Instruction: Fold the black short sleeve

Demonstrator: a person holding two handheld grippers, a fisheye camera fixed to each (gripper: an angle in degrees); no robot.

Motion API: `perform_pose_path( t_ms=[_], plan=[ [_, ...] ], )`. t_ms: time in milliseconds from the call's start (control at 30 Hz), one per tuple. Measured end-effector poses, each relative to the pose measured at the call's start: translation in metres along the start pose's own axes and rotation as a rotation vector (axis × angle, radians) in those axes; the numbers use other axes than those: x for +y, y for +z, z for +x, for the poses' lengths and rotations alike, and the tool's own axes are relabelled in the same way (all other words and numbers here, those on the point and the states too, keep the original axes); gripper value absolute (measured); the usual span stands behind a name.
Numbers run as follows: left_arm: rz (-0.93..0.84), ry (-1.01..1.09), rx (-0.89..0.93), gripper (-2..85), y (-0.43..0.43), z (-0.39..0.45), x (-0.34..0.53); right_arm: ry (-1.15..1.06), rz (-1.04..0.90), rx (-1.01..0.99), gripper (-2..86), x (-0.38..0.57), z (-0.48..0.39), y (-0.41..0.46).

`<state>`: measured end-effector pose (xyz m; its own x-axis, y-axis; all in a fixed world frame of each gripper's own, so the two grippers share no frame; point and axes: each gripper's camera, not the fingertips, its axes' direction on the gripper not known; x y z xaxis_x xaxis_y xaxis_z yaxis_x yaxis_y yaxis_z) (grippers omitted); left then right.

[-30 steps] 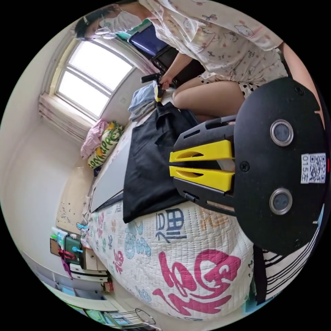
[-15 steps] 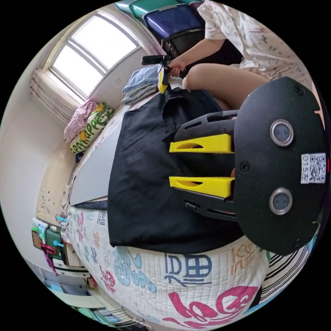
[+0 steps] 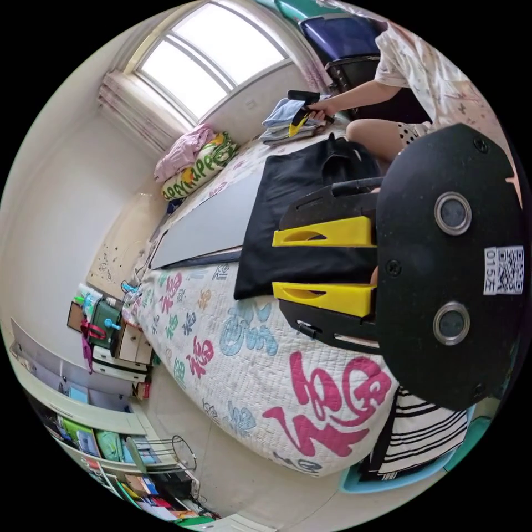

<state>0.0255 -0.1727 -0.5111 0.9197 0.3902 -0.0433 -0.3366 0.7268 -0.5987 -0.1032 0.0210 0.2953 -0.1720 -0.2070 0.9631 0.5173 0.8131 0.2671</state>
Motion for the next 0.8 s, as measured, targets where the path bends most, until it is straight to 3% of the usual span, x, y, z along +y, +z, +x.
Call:
perform_pose_path(
  t_ms=[167, 333, 500, 567, 800],
  plan=[
    [-0.053, -0.073, 0.030, 11.9, 0.079, -0.038, -0.050, 0.068, 0.014, 0.044, 12.7, -0.055, 0.022, 0.051],
    [-0.247, -0.004, 0.060, 11.8, 0.160, -0.046, -0.074, -0.003, -0.146, 0.136, 13.2, -0.112, 0.033, 0.129],
    [-0.239, 0.049, 0.068, 2.3, 0.146, -0.029, -0.087, 0.001, -0.130, 0.102, 2.4, -0.139, 0.043, 0.138],
    [-0.241, 0.063, 0.062, 1.5, 0.137, -0.024, -0.091, 0.024, -0.127, 0.051, 1.2, -0.145, 0.044, 0.137],
    [-0.103, 0.064, 0.070, 0.5, 0.118, -0.016, -0.096, 0.077, -0.118, 0.214, 0.3, -0.170, 0.032, 0.156]
  ],
)
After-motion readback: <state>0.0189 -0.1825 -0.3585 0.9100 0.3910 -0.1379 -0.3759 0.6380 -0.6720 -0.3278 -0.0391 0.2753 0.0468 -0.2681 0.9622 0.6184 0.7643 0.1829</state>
